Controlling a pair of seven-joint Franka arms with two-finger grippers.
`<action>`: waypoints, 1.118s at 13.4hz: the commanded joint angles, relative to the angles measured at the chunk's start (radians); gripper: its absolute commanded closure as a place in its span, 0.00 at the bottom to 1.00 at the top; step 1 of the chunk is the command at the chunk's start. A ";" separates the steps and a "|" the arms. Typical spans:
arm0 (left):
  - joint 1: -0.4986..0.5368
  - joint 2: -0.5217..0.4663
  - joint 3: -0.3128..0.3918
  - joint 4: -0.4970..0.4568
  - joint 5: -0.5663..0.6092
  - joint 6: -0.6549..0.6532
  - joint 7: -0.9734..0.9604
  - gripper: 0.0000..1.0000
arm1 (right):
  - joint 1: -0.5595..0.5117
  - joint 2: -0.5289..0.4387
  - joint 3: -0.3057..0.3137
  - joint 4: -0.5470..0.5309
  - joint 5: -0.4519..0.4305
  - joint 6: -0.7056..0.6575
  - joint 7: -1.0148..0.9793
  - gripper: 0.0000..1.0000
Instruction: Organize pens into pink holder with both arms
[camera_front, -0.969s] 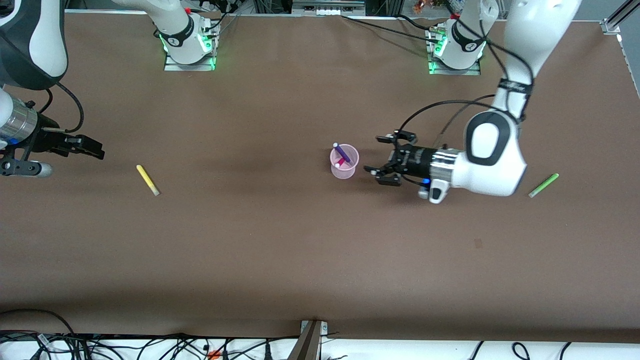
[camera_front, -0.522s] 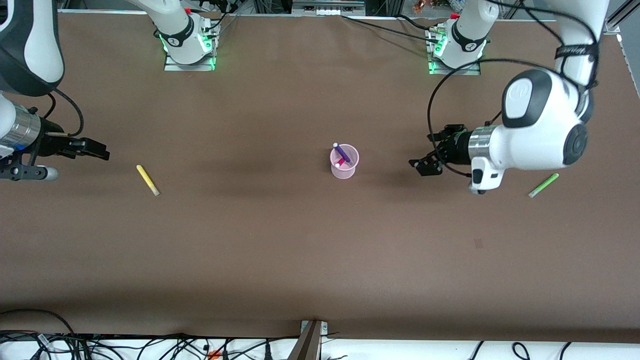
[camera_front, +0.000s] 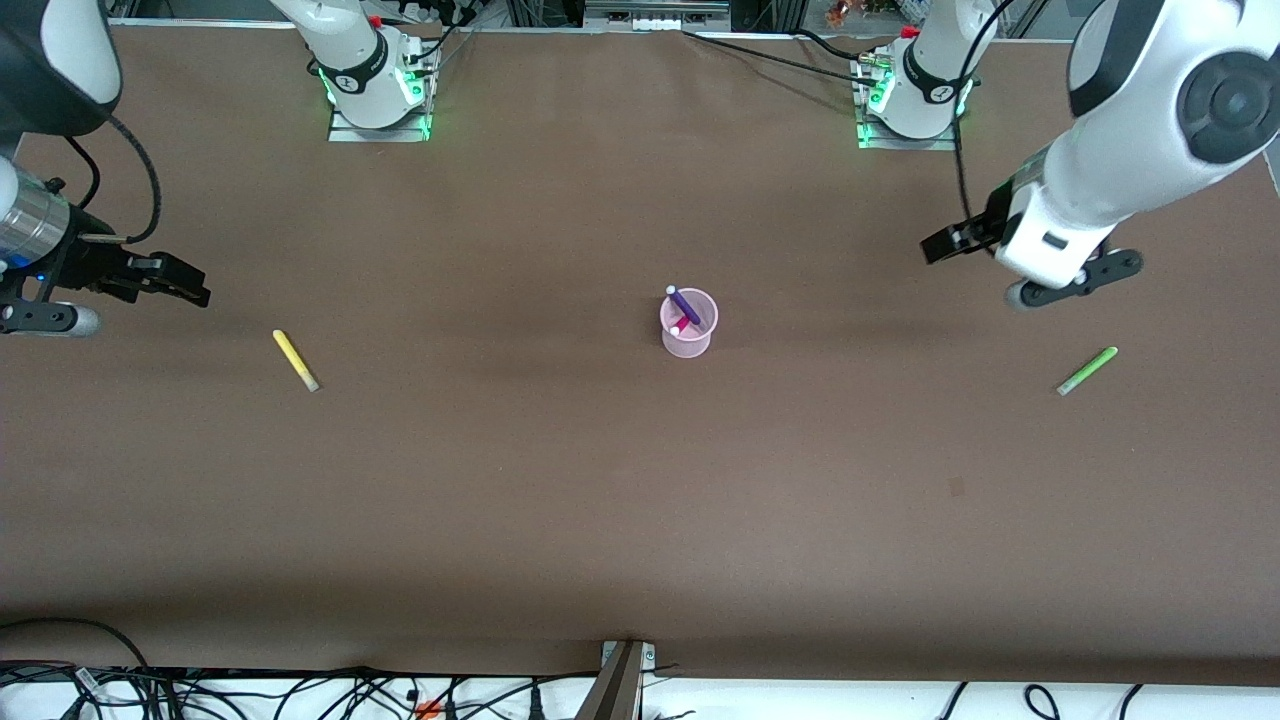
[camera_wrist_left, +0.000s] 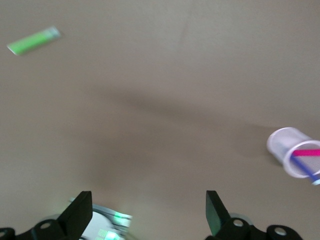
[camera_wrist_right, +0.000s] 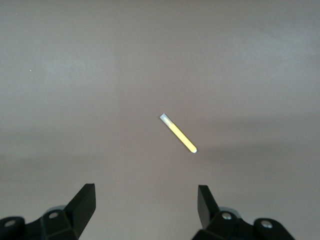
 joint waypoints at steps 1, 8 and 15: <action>0.045 -0.070 0.004 -0.022 0.108 -0.006 0.226 0.00 | -0.024 -0.034 0.033 -0.011 -0.009 0.000 0.037 0.09; 0.185 -0.072 0.007 0.002 0.099 0.000 0.402 0.00 | 0.054 -0.073 -0.032 -0.020 0.083 0.013 0.095 0.01; 0.190 -0.064 0.008 0.015 0.041 0.005 0.387 0.00 | 0.062 -0.051 -0.035 -0.022 0.071 0.013 0.077 0.00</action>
